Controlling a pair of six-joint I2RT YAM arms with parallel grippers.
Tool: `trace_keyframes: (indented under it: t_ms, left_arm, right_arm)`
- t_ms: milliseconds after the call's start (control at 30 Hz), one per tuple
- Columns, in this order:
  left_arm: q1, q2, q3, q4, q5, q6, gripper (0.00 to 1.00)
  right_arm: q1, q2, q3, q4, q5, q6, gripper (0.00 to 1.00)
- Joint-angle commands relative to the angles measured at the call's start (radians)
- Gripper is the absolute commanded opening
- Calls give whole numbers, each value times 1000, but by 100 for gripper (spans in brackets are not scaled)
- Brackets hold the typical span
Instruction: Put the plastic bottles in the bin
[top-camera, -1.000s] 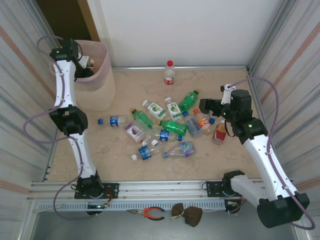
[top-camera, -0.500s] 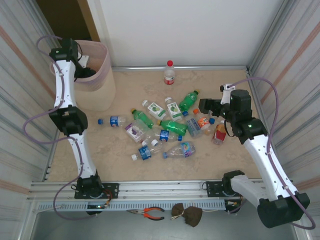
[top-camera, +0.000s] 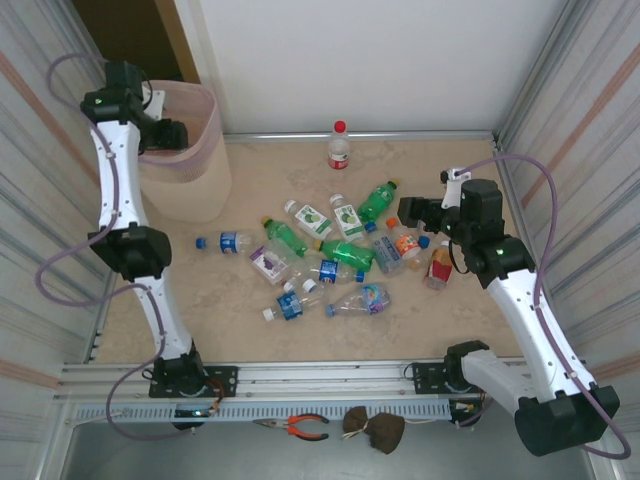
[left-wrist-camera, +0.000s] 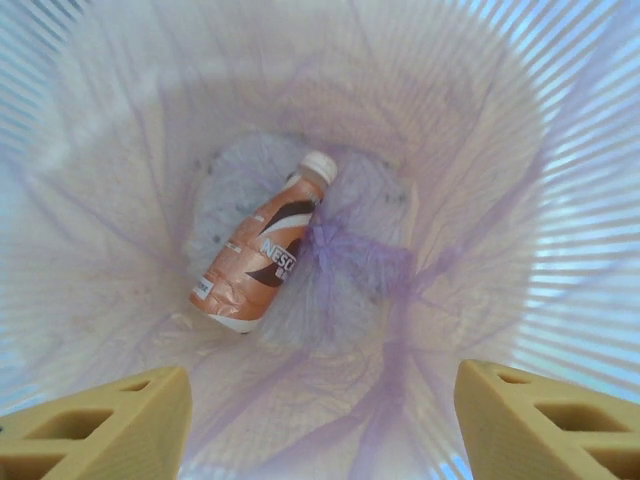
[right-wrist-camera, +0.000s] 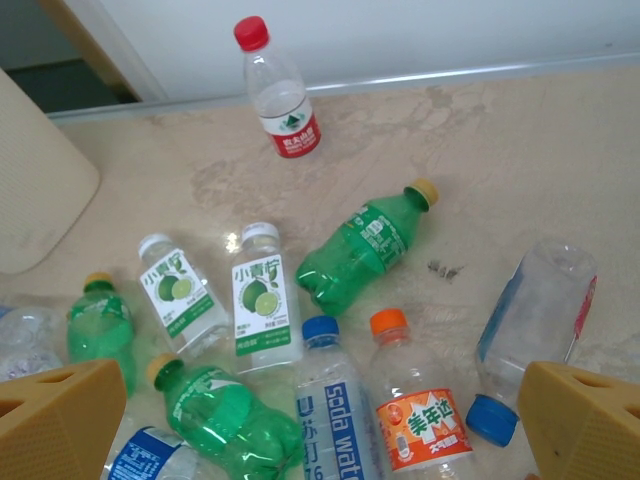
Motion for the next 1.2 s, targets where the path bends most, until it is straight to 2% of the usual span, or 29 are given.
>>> trace_keyframes:
  t_ms: [0, 200, 367, 467, 567, 733, 867, 1000, 1167]
  left_arm:
    - [-5, -129, -23, 62, 11, -77, 68]
    - [-79, -282, -191, 184, -11, -156, 72]
    - [-118, -385, -345, 300, 84, -286, 74]
    - [-158, -437, -417, 339, 77, -351, 73]
    - [-225, -496, -499, 369, 24, -420, 65]
    - [-396, -625, -710, 470, -159, -548, 70]
    - [-485, -726, -899, 535, -282, -672, 69]
    - [-502, -818, -1103, 574, -352, -829, 68]
    - [-500, -884, -1317, 619, -358, -1006, 70]
  right_arm:
    - [7, -18, 8, 10, 17, 5, 99]
    - [8, -27, 20, 1, 13, 2, 99]
    - [8, -33, 32, -8, 11, -10, 99]
    - [8, -38, 33, -12, 12, -17, 99]
    - [8, -41, 31, -10, 8, -18, 99]
    - [8, -33, 34, -15, -7, -21, 99]
    - [8, -37, 36, -23, -16, -27, 99]
    - [8, -44, 36, -41, -18, -42, 99]
    - [8, -57, 36, -59, -18, -54, 99]
